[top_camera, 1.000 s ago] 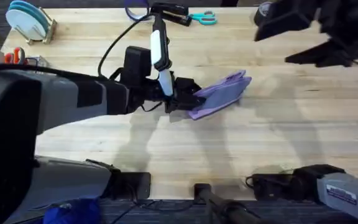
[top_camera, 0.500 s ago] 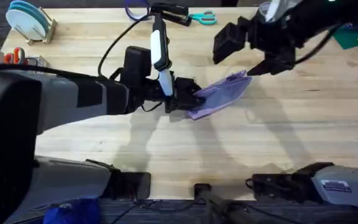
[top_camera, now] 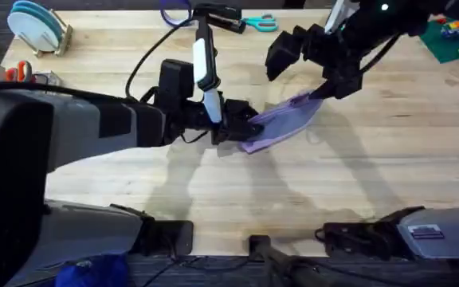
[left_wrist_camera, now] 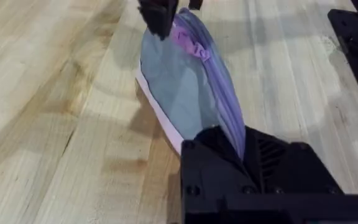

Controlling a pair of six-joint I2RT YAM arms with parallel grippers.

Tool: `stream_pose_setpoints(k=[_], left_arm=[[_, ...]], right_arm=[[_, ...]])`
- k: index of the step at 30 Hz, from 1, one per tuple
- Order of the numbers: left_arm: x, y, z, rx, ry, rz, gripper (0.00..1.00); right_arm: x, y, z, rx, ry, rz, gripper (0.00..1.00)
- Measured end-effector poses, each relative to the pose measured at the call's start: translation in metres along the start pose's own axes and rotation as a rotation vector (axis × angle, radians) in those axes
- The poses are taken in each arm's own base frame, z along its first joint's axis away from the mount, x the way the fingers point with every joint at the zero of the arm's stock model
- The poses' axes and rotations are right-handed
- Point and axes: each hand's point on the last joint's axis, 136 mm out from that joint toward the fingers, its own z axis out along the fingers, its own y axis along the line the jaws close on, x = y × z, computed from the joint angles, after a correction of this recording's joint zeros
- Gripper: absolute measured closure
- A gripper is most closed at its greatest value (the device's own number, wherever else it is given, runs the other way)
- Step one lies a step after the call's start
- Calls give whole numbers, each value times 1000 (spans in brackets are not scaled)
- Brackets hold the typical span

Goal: Unzip the bag, pick up the pens from the table one at a time and place them inside, then zip the bag closed.

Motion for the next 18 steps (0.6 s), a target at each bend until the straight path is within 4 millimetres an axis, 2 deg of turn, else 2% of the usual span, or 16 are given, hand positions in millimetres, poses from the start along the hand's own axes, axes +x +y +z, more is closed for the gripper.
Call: stream_pose_setpoints(k=[9, 18], left_arm=[[0, 0, 0, 0, 0, 0, 958], [0, 0, 0, 0, 0, 0, 958]], right_arm=[[-4, 7, 4, -15, -14, 30, 10], [-2, 2, 27, 26, 39, 46, 10]])
